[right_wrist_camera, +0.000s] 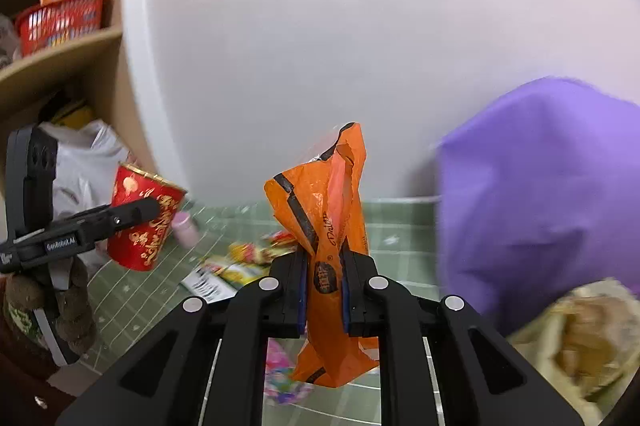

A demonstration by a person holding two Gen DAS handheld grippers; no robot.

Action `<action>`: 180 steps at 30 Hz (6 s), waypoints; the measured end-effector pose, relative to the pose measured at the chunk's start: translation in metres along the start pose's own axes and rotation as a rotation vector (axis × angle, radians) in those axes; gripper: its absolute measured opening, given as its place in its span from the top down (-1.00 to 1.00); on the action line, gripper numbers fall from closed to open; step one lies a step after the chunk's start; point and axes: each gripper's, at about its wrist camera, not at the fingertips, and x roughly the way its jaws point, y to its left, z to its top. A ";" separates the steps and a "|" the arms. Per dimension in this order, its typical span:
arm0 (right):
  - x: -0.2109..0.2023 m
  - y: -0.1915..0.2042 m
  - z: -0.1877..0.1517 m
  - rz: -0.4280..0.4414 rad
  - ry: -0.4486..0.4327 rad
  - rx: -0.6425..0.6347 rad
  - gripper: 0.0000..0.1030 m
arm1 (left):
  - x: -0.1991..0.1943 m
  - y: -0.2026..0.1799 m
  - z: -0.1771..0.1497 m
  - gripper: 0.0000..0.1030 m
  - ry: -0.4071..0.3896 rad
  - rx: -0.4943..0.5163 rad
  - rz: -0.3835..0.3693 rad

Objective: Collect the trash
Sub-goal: 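Carry the red cup with the left tool and orange bag with the right tool to the yellow bin, then open both tools to drop the cup and bag into the bin, then move the right tool back to the table and grasp the green milk carton, then hold the milk carton in the right tool while the left tool grasps a yellow snack wrapper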

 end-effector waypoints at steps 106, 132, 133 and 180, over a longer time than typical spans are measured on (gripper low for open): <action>-0.052 -0.072 -0.075 -0.189 0.078 0.132 -0.14 | 0.094 -0.045 -0.066 -0.34 0.229 0.049 -0.045; 0.235 0.206 -0.094 0.509 0.460 -0.546 -0.14 | -0.062 0.153 -0.142 -0.34 0.181 -0.370 0.481; 0.244 0.210 -0.097 0.503 0.490 -0.561 -0.14 | -0.069 0.155 -0.144 -0.34 0.186 -0.369 0.488; 0.020 0.006 -0.096 0.046 0.271 0.166 0.00 | 0.149 0.154 -0.058 -0.36 0.383 -0.043 0.098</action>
